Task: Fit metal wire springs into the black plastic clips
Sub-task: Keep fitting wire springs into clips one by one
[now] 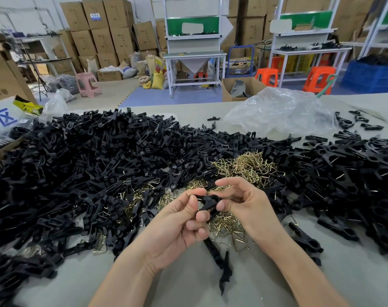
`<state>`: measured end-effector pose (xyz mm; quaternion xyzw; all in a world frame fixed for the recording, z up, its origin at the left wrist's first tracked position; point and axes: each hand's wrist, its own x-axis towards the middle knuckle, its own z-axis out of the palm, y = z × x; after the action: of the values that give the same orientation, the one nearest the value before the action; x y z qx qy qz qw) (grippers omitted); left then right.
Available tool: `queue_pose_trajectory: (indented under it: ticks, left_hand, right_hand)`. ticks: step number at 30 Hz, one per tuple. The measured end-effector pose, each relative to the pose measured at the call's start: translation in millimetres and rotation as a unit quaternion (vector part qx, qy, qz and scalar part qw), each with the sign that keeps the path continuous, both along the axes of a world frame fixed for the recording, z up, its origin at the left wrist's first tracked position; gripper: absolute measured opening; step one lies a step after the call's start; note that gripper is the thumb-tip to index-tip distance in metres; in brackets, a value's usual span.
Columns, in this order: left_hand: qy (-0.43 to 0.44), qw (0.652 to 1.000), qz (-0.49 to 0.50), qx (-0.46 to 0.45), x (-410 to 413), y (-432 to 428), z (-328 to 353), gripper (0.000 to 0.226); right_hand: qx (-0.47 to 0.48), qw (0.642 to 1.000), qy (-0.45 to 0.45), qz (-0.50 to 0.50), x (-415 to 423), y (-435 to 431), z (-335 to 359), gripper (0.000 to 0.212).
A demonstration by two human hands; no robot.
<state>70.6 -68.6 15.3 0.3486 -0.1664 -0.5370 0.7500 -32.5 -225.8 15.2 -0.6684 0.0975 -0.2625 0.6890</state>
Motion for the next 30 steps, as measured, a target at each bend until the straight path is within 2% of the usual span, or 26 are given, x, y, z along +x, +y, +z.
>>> queue_pose_trajectory:
  ticks: [5, 11, 30]
  left_hand:
    - [0.009, 1.000, 0.006, 0.015, -2.0, -0.3, 3.4, 0.016]
    - [0.017, 0.999, 0.023, 0.036, -4.5, -0.7, 7.0, 0.019]
    - [0.014, 0.995, 0.064, 0.076, -9.4, -7.1, 4.3, 0.018]
  right_hand:
    - [-0.010, 1.000, 0.006, 0.006, 0.5, -0.1, -0.2, 0.051]
    - [-0.027, 0.999, 0.016, 0.009, 0.8, -1.0, -2.7, 0.055]
    - [-0.035, 0.999, 0.030, -0.006, 0.4, -0.9, -6.1, 0.048]
